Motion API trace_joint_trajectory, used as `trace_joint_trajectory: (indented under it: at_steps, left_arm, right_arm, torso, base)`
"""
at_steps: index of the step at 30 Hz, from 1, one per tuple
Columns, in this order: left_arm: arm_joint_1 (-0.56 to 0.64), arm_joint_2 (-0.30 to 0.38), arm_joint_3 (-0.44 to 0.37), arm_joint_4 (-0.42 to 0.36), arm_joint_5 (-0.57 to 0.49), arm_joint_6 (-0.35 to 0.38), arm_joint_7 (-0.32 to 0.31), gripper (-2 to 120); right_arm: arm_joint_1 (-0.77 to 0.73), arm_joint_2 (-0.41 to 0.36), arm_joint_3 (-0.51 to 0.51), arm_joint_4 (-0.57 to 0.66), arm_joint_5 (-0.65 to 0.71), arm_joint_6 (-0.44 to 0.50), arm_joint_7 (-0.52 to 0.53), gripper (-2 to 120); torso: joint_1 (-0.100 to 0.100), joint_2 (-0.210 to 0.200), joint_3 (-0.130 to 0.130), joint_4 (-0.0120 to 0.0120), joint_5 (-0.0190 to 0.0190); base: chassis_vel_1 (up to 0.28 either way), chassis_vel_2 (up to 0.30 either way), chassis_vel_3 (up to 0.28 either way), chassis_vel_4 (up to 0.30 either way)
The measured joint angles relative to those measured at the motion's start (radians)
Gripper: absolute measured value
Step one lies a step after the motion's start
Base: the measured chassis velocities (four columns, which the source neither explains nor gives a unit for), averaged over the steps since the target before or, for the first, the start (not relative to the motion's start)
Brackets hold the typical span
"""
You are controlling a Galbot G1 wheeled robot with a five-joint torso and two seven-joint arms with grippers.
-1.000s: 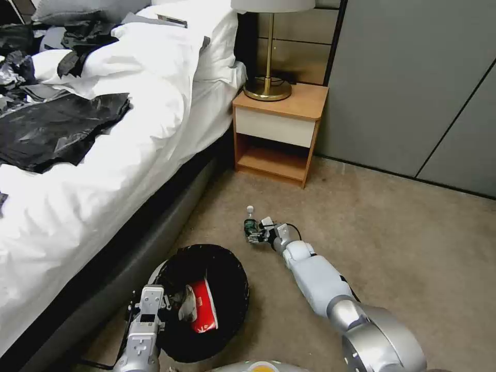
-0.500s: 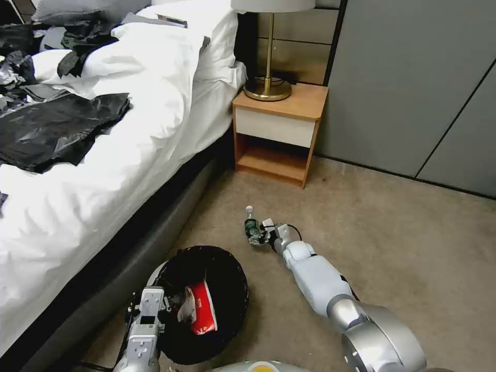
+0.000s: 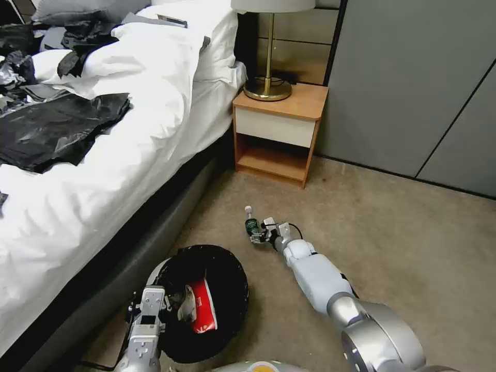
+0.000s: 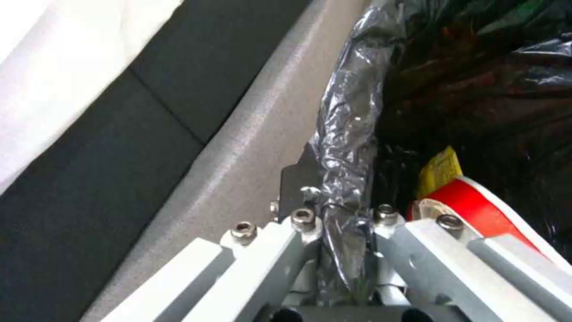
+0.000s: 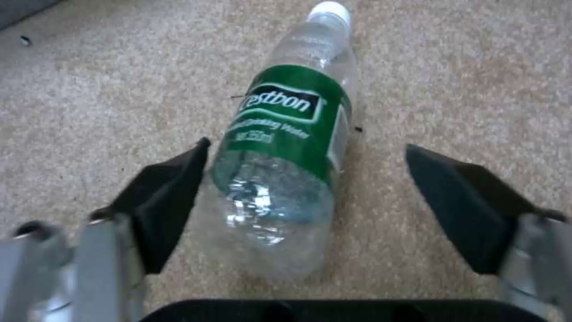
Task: Pick up the trash bin, then pick up the garbage from the floor and place it into the trash bin.
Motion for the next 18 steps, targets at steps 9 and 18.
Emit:
trace_joint_trajectory:
  at_steps: [9, 18]
  left_arm:
    - [-0.001, 0.0, 0.001, 0.003, 0.0, -0.001, 0.0, 0]
    - [-0.001, 0.0, 0.004, 0.005, 0.001, -0.003, 0.0, 0]
  right_arm:
    - [0.0, 0.0, 0.0, -0.005, 0.001, 0.0, -0.001, 48]
    - [-0.001, 0.0, 0.001, -0.013, 0.001, -0.002, -0.003, 18]
  torso:
    - [0.0, 0.0, 0.0, 0.0, 0.0]
    - [0.0, 0.0, 0.0, 0.0, 0.0]
  base:
    - [0.0, 0.0, 0.0, 0.0]
    - [0.0, 0.0, 0.0, 0.0]
